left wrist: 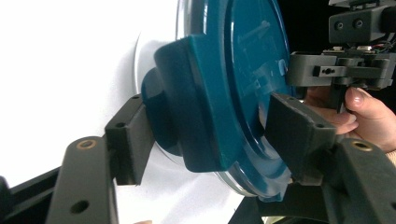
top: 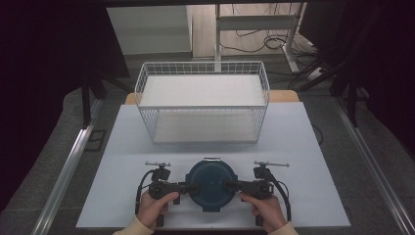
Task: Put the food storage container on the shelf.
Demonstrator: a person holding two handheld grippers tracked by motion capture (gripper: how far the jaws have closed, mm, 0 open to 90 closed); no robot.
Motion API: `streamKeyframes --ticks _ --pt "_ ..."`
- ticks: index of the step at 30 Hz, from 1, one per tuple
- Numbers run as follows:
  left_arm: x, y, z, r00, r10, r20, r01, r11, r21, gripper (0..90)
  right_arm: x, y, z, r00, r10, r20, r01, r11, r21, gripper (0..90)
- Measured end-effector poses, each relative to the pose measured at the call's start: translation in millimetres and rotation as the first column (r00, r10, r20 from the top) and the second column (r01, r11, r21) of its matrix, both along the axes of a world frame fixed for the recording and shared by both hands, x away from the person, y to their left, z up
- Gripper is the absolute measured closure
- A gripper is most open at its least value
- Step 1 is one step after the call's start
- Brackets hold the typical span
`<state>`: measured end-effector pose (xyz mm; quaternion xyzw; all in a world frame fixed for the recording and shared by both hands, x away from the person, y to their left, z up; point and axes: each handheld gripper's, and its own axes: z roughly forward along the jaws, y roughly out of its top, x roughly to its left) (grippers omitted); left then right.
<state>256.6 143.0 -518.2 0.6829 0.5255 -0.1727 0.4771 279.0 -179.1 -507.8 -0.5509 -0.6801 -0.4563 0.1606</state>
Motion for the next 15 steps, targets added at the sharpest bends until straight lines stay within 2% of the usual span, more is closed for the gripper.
streamKeyframes --ticks 7,15 --pt "-5.1 0.4 6.2 0.9995 -0.002 0.032 0.002 1.0000 0.004 40.3 -4.8 -2.8 4.7 0.9999 -0.006 0.014 0.006 1.0000 0.006 38.7" --pt "-6.8 1.4 10.1 0.9987 -0.007 0.051 0.007 1.0000 0.000 43.0 -8.0 -3.9 9.5 0.9985 0.008 0.055 -0.008 1.0000 -0.006 38.9"
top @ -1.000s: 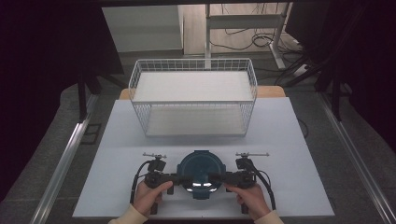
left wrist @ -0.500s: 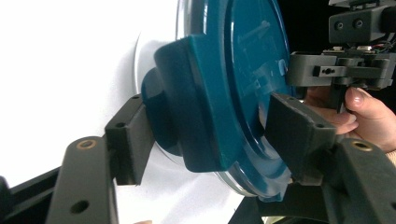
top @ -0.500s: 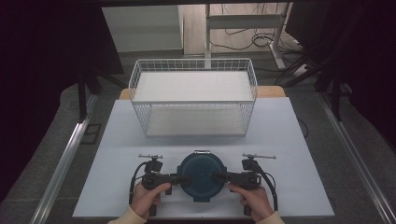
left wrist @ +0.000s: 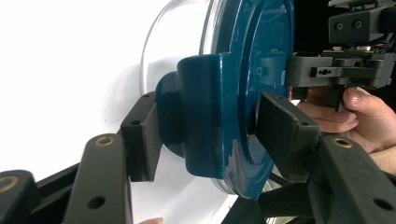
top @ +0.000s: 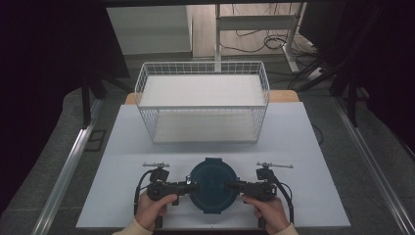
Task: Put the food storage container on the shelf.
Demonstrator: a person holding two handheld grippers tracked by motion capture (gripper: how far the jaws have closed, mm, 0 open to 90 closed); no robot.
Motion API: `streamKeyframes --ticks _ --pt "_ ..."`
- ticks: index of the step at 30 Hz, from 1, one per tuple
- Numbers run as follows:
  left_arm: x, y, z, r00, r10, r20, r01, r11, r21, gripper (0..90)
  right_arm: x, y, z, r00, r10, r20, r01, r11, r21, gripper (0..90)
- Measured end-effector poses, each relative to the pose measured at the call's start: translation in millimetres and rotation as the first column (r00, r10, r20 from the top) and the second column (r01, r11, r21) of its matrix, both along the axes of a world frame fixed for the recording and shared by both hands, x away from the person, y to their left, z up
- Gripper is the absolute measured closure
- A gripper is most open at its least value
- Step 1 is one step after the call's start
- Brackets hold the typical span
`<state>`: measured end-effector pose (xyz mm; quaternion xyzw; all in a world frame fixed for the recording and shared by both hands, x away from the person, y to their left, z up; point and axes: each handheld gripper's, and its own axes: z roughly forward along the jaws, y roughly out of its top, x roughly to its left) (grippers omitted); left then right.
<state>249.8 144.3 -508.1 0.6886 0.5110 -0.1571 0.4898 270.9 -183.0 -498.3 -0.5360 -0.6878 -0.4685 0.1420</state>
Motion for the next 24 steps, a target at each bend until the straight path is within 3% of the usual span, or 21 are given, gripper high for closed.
streamKeyframes --ticks 12,24 --pt "-5.5 1.8 18.5 0.9975 -0.003 0.071 0.004 1.0000 -0.005 44.4 -6.9 0.7 19.3 0.9928 0.022 0.118 -0.021 0.9997 -0.008 39.0" --pt "-10.2 1.6 35.9 0.9900 -0.013 0.141 0.012 0.9999 0.009 44.4 -12.9 1.3 38.7 0.9737 0.043 0.223 -0.039 0.9990 -0.024 39.0"
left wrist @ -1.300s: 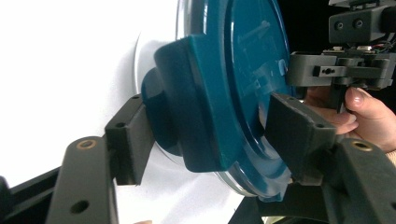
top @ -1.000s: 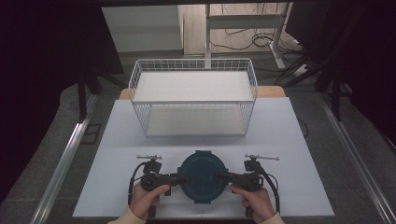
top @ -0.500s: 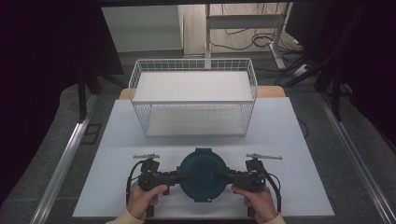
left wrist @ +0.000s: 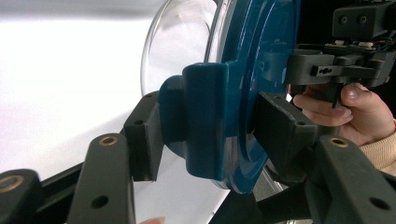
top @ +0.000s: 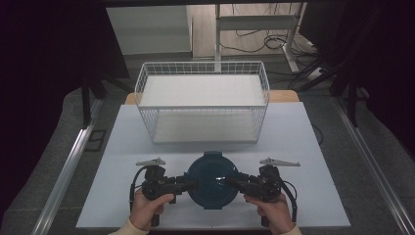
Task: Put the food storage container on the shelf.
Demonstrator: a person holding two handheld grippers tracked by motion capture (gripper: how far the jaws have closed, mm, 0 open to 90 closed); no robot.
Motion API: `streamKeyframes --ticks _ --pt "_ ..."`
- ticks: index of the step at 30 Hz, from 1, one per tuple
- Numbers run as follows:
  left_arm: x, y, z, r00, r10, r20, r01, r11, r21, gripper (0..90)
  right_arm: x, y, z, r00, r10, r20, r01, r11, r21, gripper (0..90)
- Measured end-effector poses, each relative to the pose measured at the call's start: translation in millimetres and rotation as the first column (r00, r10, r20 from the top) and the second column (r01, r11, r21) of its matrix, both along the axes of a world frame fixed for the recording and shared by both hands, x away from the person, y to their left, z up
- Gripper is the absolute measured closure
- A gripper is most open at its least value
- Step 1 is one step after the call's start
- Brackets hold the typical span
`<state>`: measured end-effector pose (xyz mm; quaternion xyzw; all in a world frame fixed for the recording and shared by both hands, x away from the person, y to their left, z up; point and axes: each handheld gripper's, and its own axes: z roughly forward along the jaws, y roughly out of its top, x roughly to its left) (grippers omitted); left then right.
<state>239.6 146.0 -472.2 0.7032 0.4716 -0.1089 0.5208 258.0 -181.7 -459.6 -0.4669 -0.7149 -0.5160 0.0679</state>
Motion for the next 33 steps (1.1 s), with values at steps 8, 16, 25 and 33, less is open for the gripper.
streamKeyframes --ticks 8,16,25,33 --pt "1.9 1.5 10.7 0.9996 -0.009 0.025 0.009 0.9999 0.008 44.5 0.0 1.5 10.3 0.9995 0.004 0.032 -0.004 1.0000 -0.005 39.0" --pt "8.0 5.8 26.5 0.9979 -0.015 0.063 0.014 0.9998 0.015 44.7 6.5 4.8 25.6 0.9974 0.010 0.071 -0.010 0.9999 -0.003 39.0" --pt "16.8 5.3 44.7 0.9954 -0.022 0.093 0.019 0.9994 0.029 44.8 12.3 3.9 37.1 0.9957 0.002 0.092 -0.003 0.9999 0.012 39.0" --pt "23.1 6.3 59.6 0.9933 -0.020 0.114 0.017 0.9995 0.025 44.9 18.2 4.8 52.1 0.9935 0.002 0.114 -0.004 0.9999 0.013 39.1"
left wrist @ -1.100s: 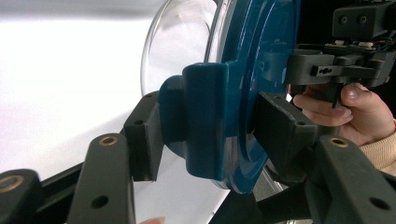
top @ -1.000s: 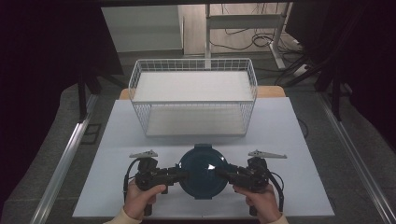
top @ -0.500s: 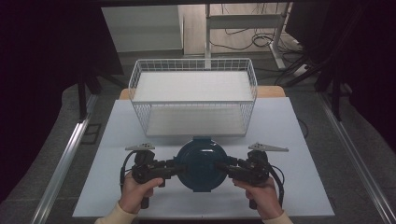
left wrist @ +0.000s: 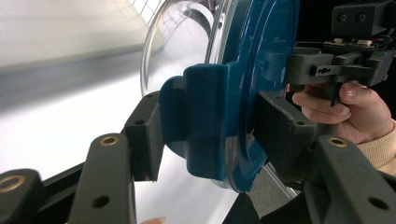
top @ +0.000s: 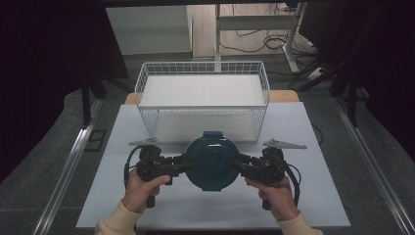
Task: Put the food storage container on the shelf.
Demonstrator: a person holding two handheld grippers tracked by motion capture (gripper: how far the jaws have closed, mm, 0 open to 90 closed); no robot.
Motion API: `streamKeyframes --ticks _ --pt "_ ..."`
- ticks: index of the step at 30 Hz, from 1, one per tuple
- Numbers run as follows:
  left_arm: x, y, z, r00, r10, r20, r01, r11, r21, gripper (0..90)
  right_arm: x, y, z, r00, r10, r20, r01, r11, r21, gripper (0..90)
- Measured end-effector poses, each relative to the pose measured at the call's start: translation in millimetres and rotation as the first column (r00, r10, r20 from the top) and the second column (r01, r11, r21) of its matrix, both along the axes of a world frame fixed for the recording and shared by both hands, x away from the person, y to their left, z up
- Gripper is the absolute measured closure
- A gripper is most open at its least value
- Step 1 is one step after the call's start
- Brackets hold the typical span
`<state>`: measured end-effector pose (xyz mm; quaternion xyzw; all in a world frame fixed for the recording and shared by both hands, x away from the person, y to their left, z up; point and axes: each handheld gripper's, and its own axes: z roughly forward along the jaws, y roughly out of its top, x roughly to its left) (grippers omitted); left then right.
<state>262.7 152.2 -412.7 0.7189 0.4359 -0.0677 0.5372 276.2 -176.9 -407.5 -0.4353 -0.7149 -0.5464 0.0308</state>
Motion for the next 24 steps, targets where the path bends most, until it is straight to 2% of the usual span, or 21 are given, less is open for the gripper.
streamKeyframes --ticks 24 --pt "32.1 2.3 44.8 0.9991 -0.008 0.041 0.008 1.0000 0.001 45.4 30.6 1.2 44.1 0.9995 0.004 0.030 -0.004 1.0000 0.005 39.2"
